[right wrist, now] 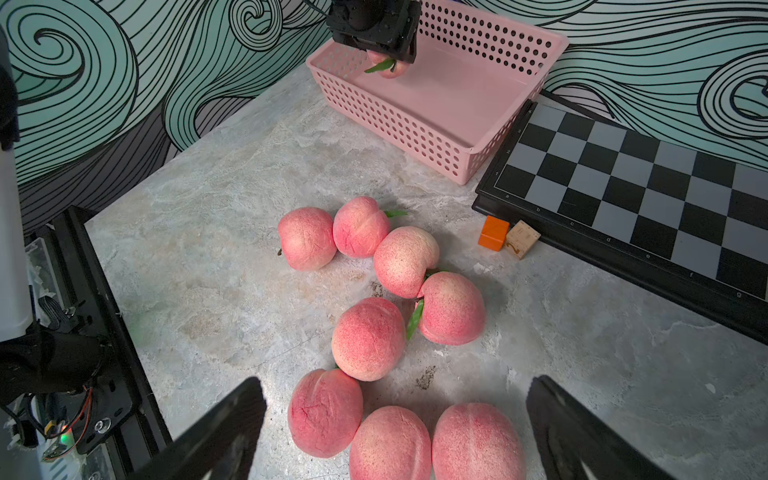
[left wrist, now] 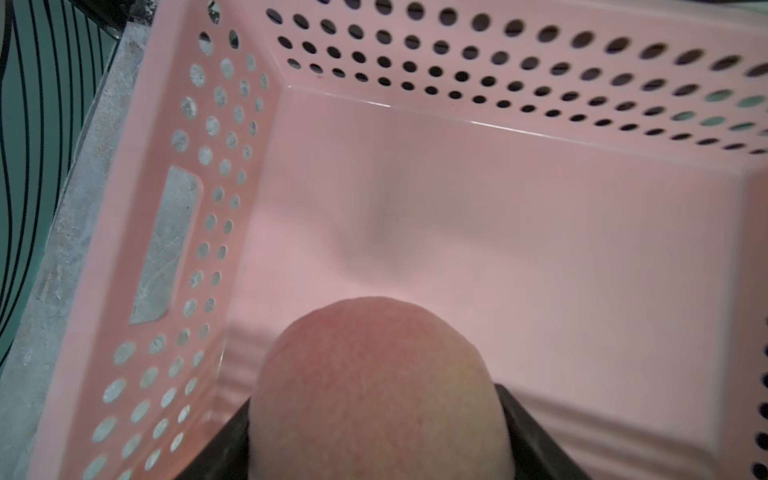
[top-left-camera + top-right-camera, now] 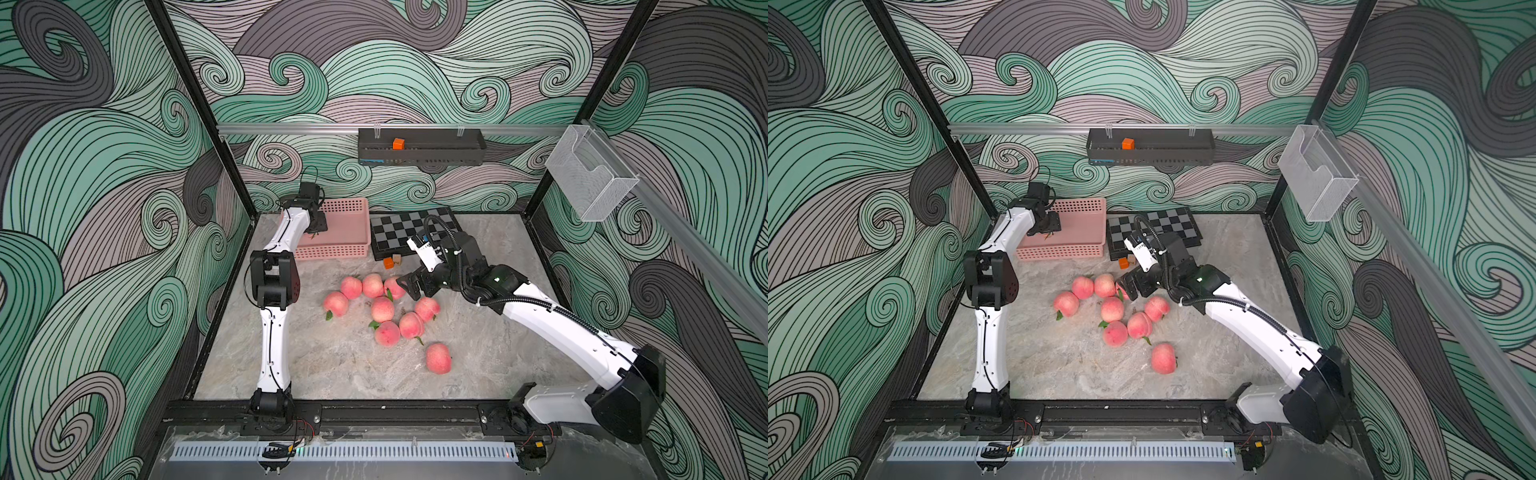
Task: Put the peaches into the basket
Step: Place the peach in the basket.
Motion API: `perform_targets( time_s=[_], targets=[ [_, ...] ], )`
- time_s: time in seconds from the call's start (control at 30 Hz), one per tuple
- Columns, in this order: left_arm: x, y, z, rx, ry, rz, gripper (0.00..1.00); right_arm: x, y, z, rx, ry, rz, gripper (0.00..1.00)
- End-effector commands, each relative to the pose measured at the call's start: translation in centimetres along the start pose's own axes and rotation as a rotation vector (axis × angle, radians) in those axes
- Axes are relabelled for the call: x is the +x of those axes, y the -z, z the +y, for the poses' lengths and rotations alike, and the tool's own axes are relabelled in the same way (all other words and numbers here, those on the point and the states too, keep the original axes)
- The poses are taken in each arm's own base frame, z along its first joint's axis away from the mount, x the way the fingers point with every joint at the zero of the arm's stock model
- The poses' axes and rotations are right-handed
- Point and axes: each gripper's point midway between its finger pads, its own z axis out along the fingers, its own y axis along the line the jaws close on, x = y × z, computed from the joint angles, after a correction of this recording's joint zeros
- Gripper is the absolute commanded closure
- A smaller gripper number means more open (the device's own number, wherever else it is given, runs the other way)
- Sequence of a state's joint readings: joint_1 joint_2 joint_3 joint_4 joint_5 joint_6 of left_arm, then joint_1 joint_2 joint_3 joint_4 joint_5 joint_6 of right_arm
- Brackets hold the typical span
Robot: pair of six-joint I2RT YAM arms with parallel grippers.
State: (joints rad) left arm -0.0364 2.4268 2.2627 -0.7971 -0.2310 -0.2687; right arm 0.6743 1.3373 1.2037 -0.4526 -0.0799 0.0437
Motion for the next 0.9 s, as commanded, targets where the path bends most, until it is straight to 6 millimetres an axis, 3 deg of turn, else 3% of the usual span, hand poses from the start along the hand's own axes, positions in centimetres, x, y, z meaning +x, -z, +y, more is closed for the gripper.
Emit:
perform_targets(
  time_s=[0.0, 0.4, 0.67, 0.87],
  targets=[
    [-2.9, -0.4, 1.2, 0.005, 0.029, -0.081, 0.34, 0.2, -0.5, -0.1, -0.003, 0.008, -0.011, 0.01],
    [-2.1, -3.3, 3.4, -0.049, 0.022, -0.057, 0.33, 1.1, -3.1, -0.5, -0.015, -0.032, 0.024, 0.01],
    [-1.3, -4.4, 4.4, -0.071, 0.035, -0.029, 0.33, 1.2, -3.5, -0.5, -0.018, -0.042, 0.023, 0.01],
    [0.4, -5.7, 4.8, -0.087, 0.020, 0.016, 0.32, 0.8, -3.6, -0.4, -0.023, -0.029, 0.018, 0.01]
  ],
)
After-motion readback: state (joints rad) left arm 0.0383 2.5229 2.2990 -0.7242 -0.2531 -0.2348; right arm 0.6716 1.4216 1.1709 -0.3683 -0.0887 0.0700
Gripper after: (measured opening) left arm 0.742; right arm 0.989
